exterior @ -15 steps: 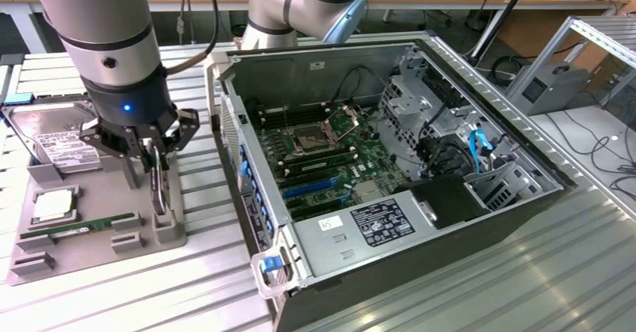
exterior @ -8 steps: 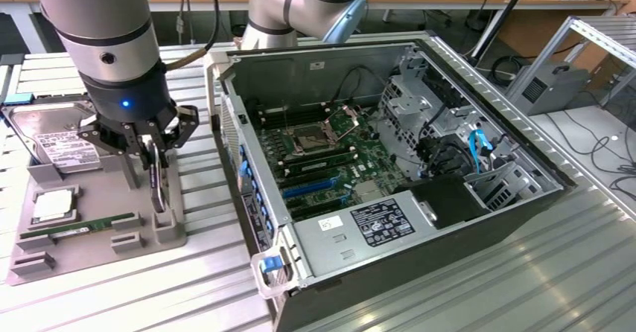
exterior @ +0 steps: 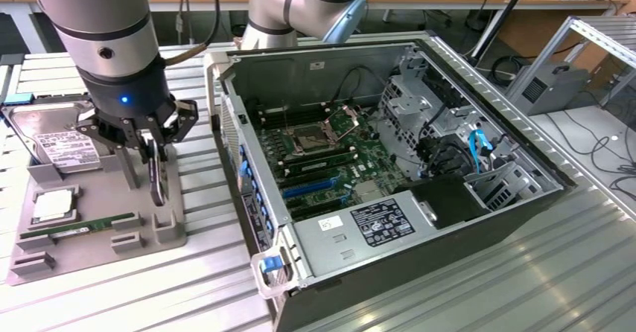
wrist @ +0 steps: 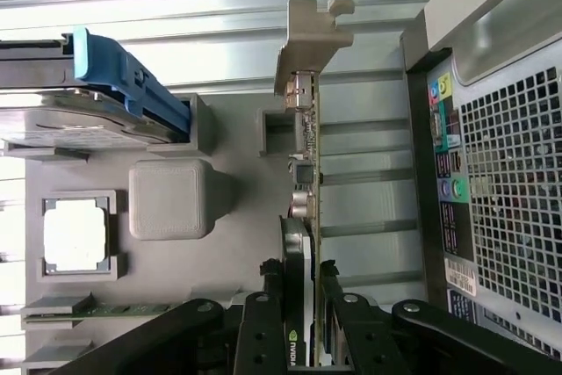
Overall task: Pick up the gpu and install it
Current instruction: 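Pick up the gpu and move the gpu toward the slot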
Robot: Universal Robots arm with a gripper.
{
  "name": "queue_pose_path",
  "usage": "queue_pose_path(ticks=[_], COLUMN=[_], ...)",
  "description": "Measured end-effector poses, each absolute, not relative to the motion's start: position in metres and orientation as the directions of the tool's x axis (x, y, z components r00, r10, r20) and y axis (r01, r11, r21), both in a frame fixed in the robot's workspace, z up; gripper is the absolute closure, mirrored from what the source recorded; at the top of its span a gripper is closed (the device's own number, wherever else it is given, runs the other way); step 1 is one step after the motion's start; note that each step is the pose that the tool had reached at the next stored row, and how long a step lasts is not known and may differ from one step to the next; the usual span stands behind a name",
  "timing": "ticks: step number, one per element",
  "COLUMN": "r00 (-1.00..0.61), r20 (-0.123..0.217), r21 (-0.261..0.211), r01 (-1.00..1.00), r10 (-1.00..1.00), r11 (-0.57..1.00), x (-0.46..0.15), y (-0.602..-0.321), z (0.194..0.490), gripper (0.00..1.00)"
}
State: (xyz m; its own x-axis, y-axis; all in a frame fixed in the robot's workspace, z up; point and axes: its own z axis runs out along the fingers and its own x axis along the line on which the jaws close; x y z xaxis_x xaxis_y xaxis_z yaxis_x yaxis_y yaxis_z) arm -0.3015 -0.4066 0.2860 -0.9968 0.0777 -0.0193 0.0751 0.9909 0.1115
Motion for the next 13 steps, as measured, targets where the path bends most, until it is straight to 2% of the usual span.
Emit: queue_pose_path(ticks=[13], r00=[-0.997], r20=[-0.016], r21=[0.154], r01=[0.075], r10=[0.078], r11=[0.985], x=[-0.302], y=[-0.407], z=[0.301], gripper=[0.73])
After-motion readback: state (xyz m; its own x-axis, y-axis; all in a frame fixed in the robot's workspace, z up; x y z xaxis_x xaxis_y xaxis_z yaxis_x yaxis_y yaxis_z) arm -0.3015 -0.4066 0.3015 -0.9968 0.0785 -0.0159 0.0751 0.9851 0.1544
